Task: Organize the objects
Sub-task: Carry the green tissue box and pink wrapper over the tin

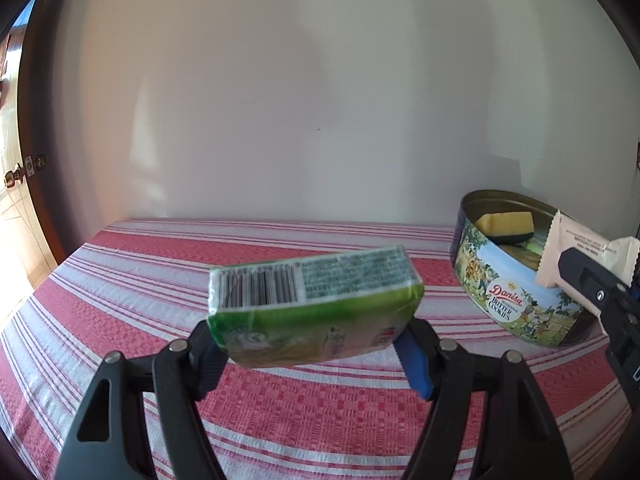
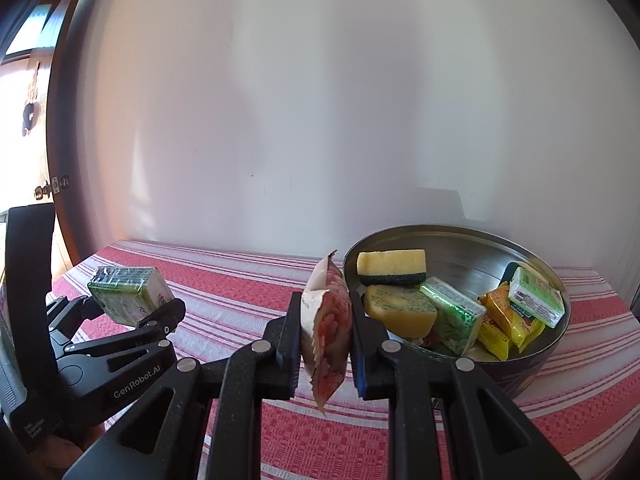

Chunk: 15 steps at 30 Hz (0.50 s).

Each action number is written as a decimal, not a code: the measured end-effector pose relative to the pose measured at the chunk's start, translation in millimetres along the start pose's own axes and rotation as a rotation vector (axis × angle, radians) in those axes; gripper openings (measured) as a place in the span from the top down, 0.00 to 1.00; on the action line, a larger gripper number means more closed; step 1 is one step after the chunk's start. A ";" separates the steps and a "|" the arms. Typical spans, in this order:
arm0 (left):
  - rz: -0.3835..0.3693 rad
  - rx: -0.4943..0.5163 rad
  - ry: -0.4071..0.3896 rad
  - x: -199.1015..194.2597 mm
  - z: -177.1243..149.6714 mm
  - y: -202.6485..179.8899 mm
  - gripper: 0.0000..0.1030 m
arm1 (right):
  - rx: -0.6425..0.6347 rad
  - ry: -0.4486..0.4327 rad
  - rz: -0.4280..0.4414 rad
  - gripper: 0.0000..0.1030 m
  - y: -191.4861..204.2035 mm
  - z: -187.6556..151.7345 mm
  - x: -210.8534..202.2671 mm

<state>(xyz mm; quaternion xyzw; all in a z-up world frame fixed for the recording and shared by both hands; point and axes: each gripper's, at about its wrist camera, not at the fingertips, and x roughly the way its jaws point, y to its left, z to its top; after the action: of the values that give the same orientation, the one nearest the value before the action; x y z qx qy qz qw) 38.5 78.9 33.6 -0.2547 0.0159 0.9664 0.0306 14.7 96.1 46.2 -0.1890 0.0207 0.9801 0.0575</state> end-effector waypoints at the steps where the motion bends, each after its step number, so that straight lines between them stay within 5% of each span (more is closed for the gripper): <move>1: -0.004 0.001 0.002 -0.5 -0.2 -2.5 0.30 | -0.003 -0.002 0.000 0.78 -1.4 0.3 1.6; 15: -0.057 0.009 -0.025 -17.6 3.7 -40.9 0.30 | 0.010 -0.063 -0.043 0.78 -29.8 2.7 -23.6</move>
<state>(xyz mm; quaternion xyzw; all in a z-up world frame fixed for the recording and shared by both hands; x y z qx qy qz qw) 54.7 118.9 44.9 -0.2427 0.0124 0.9682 0.0595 39.0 123.3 56.9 -0.1581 0.0198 0.9840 0.0800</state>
